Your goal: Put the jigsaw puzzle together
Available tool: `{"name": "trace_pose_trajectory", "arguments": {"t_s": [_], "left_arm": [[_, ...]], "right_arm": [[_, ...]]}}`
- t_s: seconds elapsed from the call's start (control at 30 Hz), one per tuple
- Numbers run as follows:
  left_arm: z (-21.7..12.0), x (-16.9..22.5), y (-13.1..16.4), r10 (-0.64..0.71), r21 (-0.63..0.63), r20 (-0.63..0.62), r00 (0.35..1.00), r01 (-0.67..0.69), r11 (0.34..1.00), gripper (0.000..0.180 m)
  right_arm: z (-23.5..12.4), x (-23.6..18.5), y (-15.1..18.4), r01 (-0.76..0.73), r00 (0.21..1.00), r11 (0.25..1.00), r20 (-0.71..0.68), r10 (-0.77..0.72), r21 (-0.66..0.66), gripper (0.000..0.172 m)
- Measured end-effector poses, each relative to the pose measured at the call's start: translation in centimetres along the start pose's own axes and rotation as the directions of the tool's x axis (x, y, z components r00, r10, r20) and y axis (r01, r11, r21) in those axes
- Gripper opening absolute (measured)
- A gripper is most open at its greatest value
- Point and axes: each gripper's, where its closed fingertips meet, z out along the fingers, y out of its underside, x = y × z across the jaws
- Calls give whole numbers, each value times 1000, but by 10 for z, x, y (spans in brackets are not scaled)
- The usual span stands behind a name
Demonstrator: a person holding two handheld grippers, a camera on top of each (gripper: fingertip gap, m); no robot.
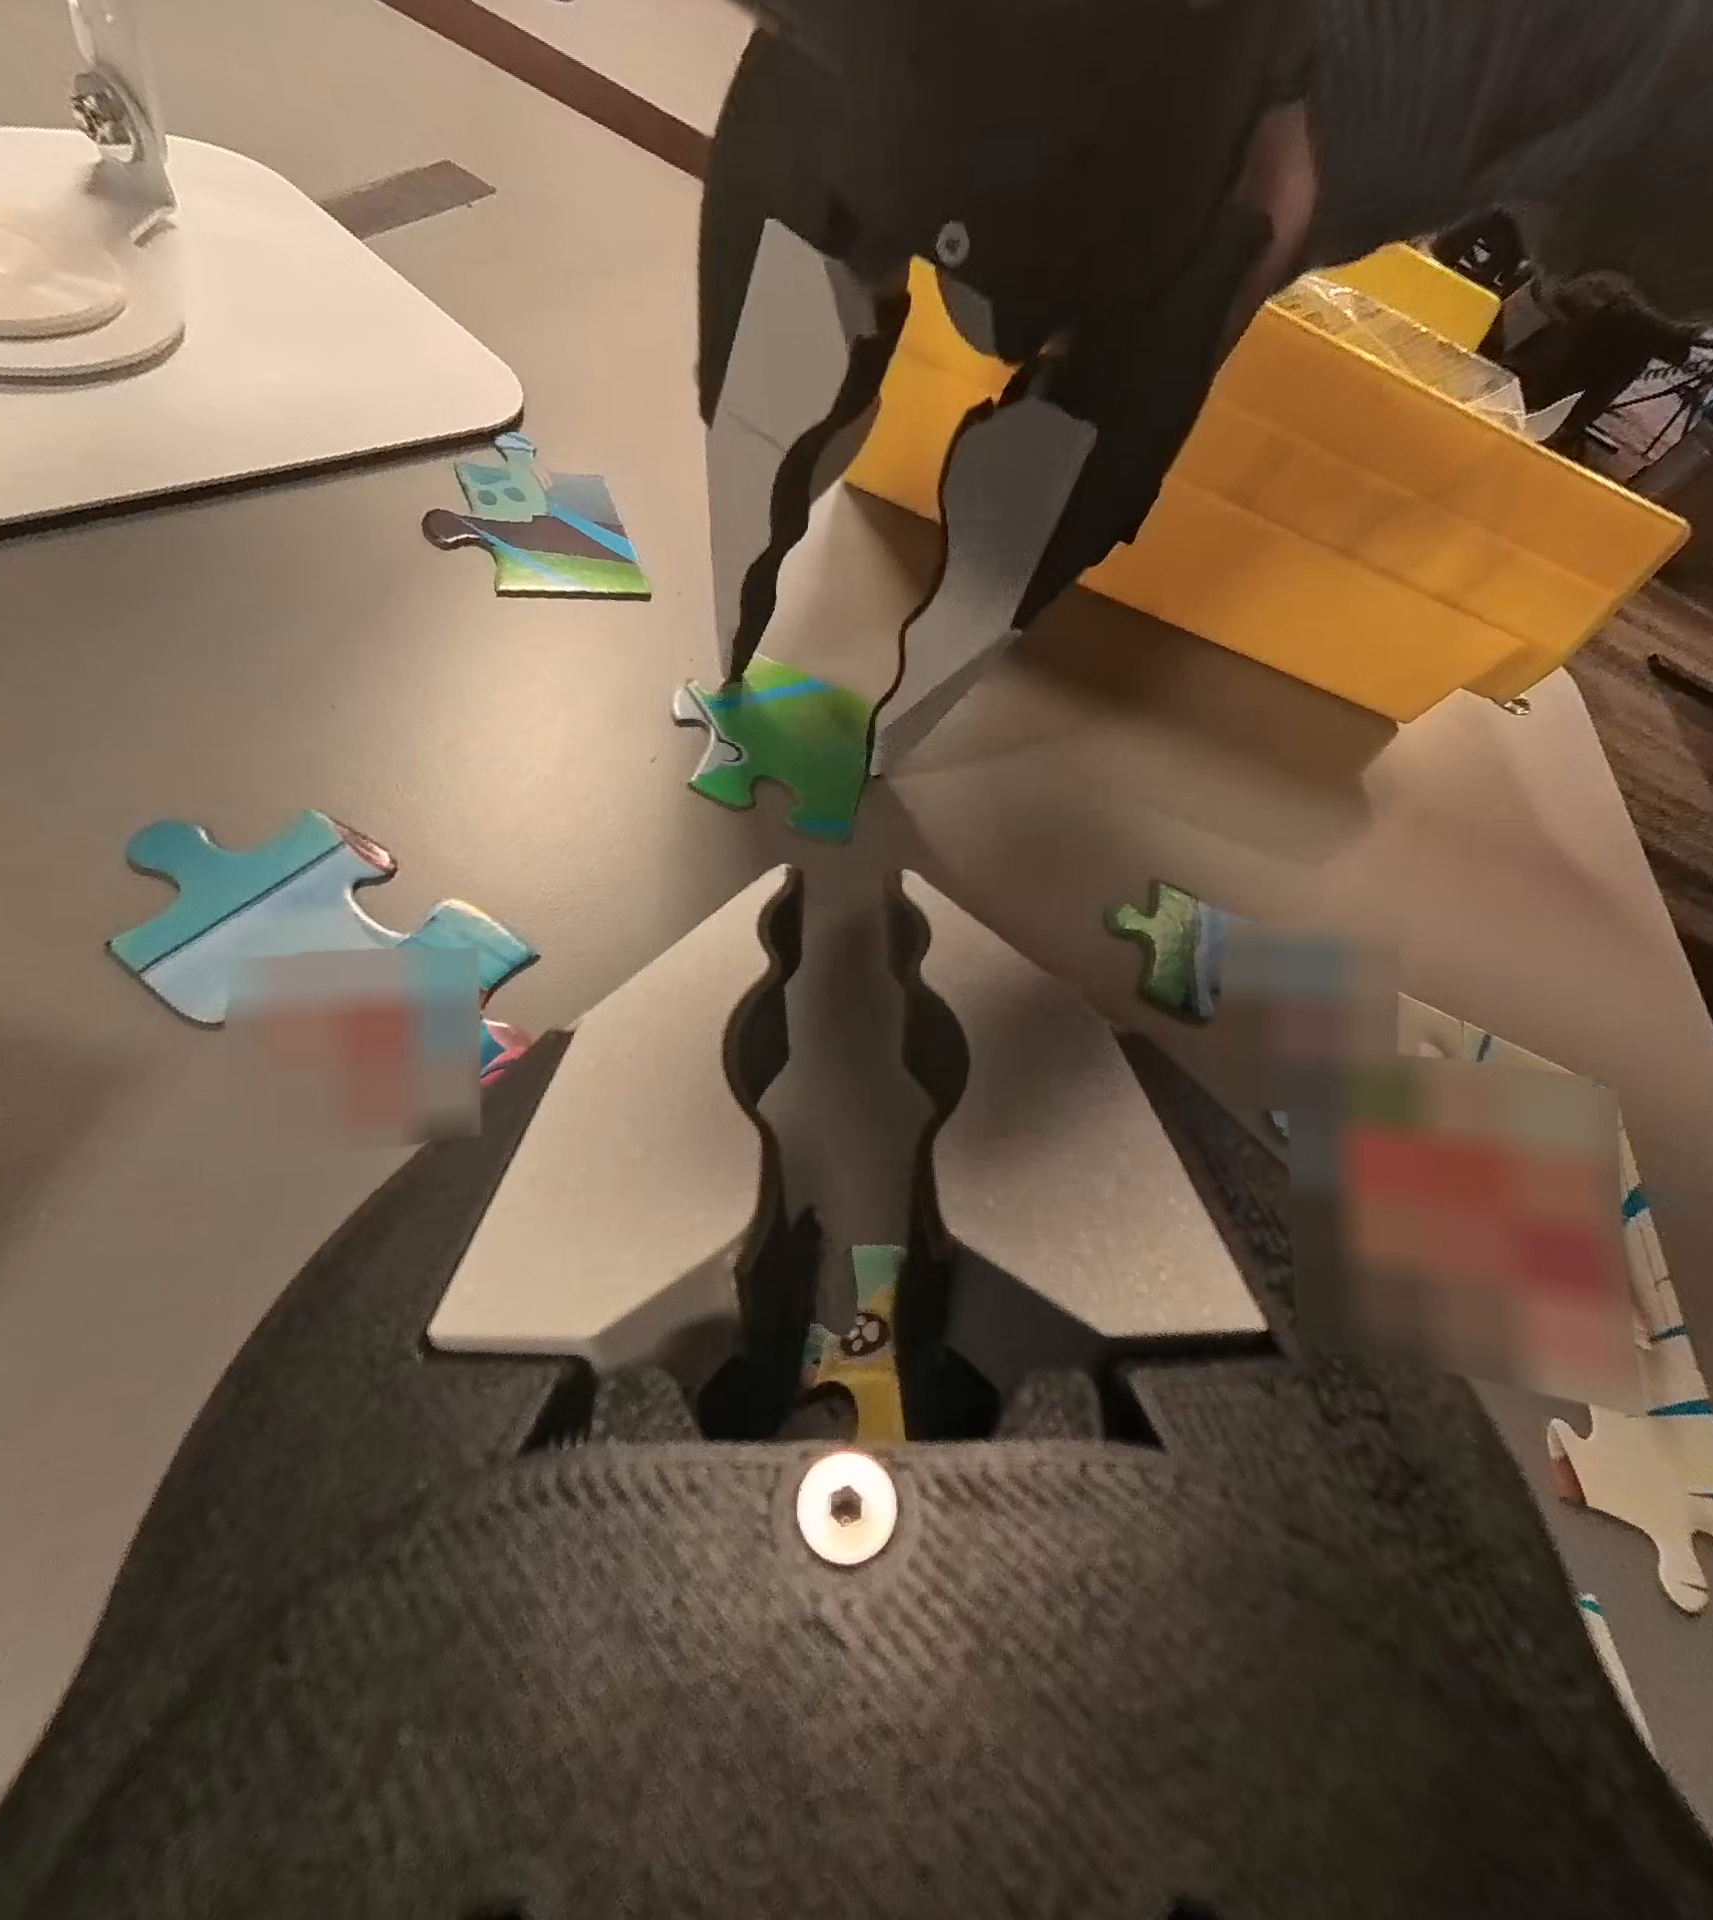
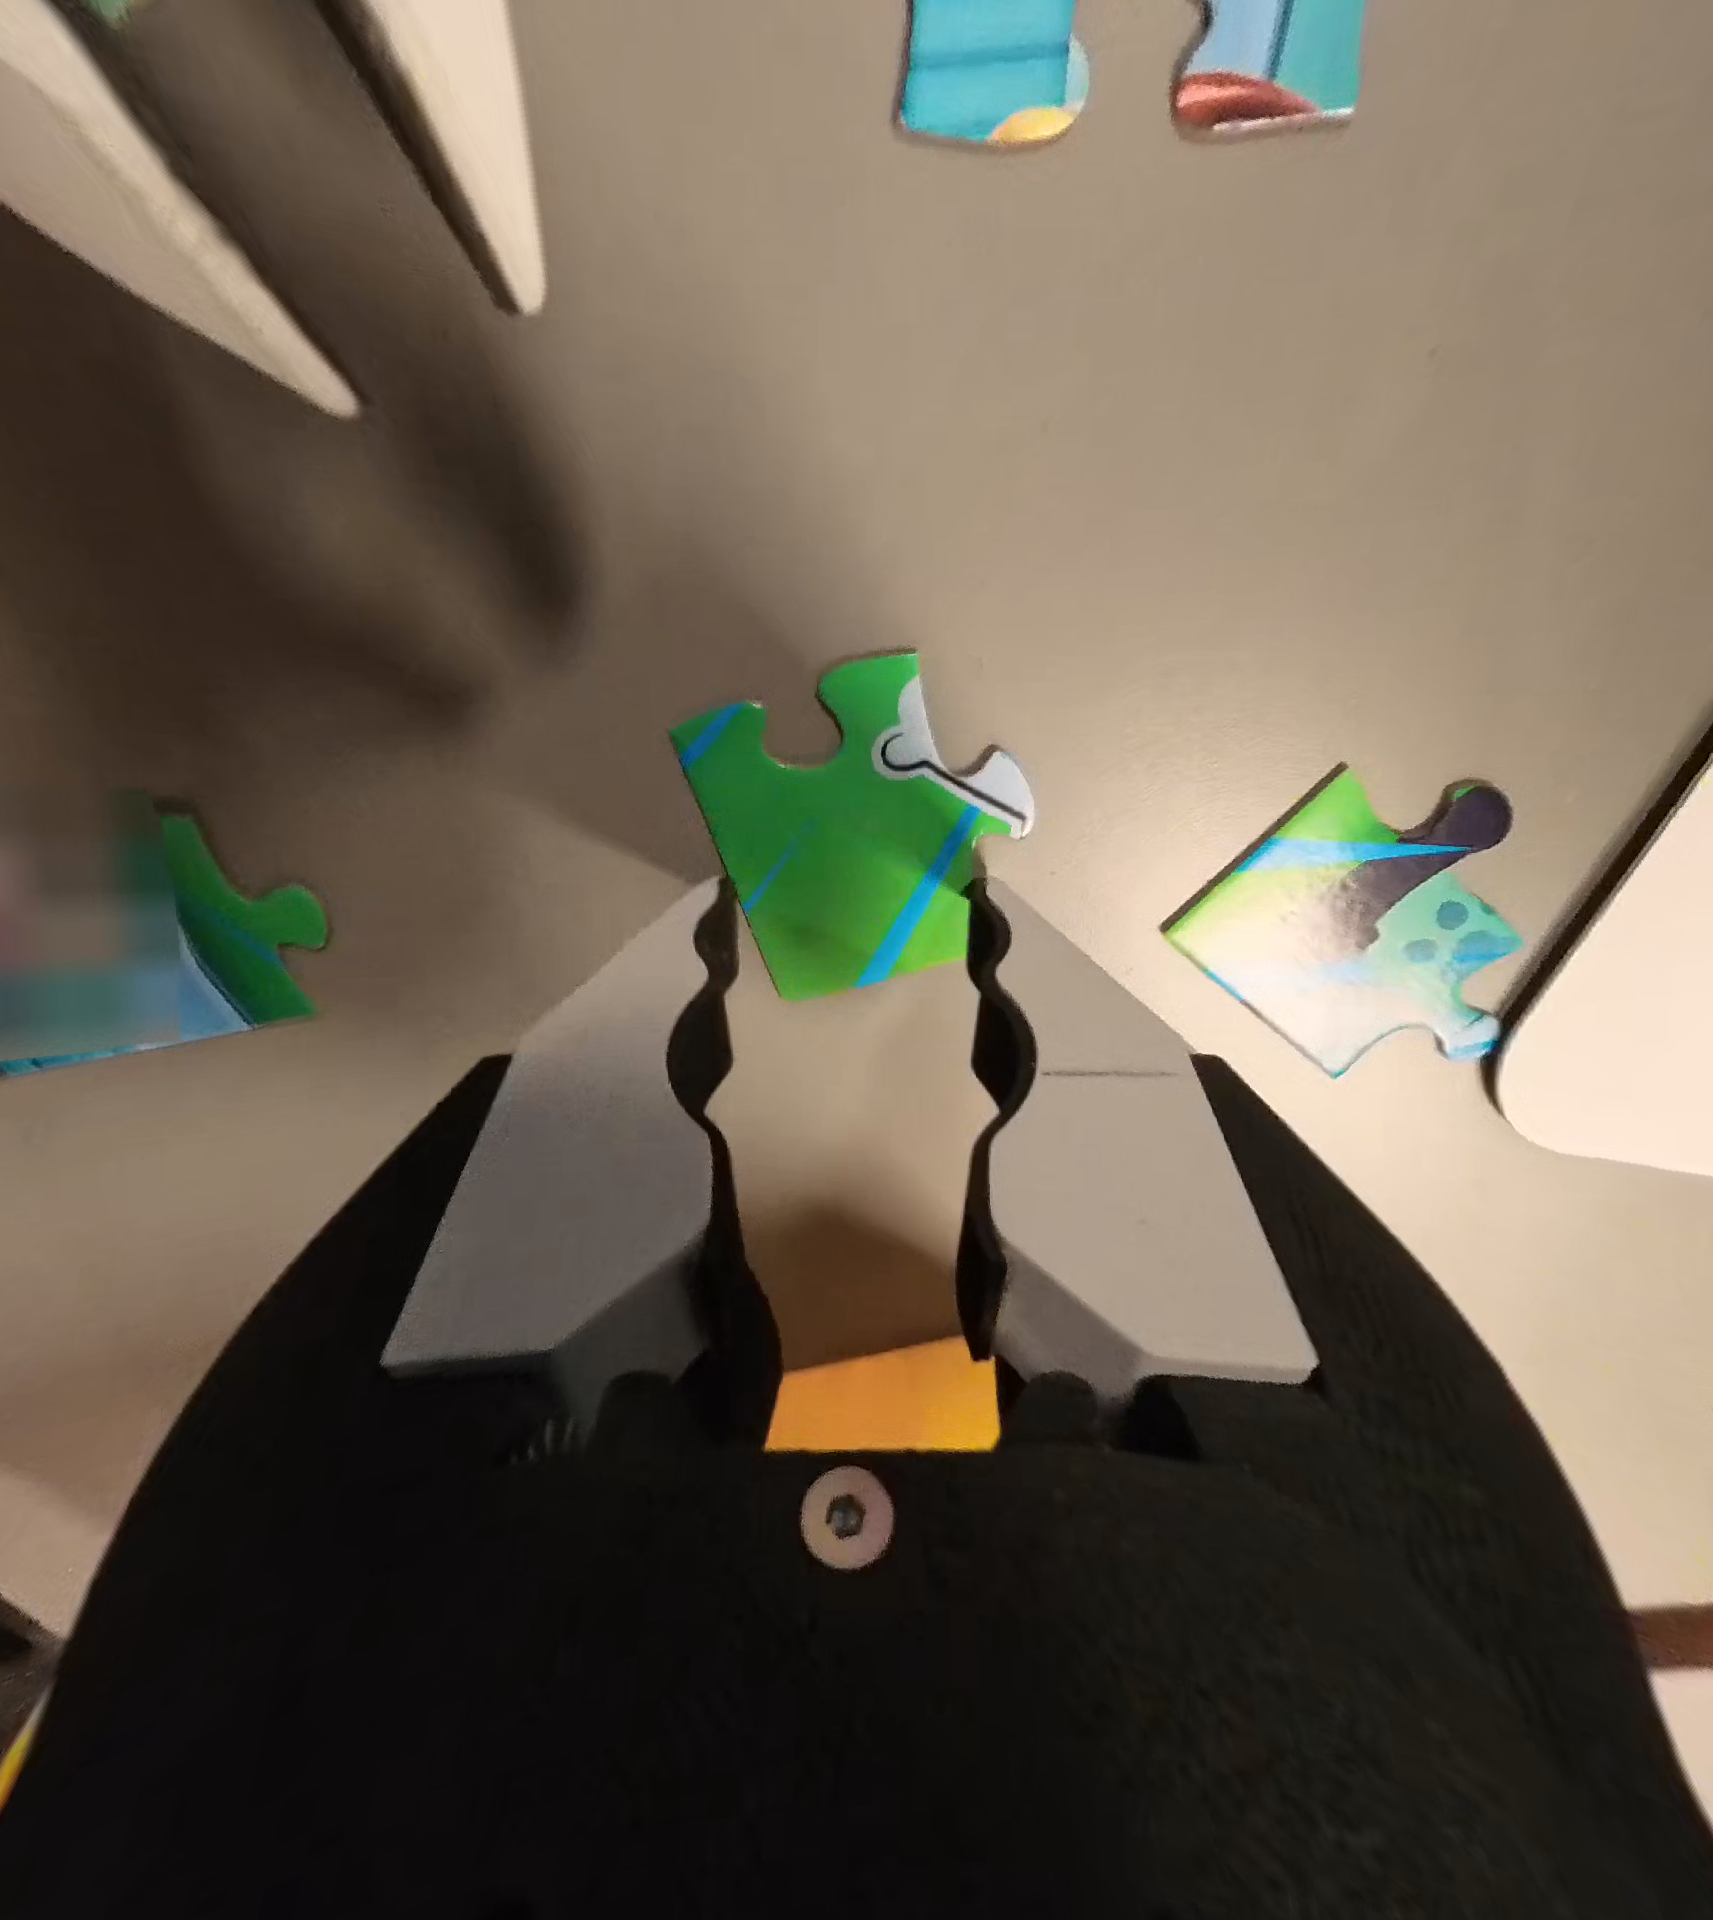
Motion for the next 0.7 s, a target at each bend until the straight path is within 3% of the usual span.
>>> {"name": "trace_pose_trajectory", "arguments": {"t_s": [0.27,0.57,0.63,0.7], "left_arm": [[-1,1,-1,-1,8,-5,1000,1,1000,15],[1,11,-6,-6,27,-47,999,7,1000,14],[2,14,-7,-2,32,-55,998,3,999,14],[2,17,-8,4,34,-59,998,-2,999,14]], "right_arm": [[-2,-18,29,-166,986,986,-23,165,-27,42],[-6,-99,93,-367,930,927,-32,365,-76,42],[-9,-118,104,-376,927,922,-55,372,-96,13],[-9,-141,111,-385,923,918,-56,381,-96,8]]}}
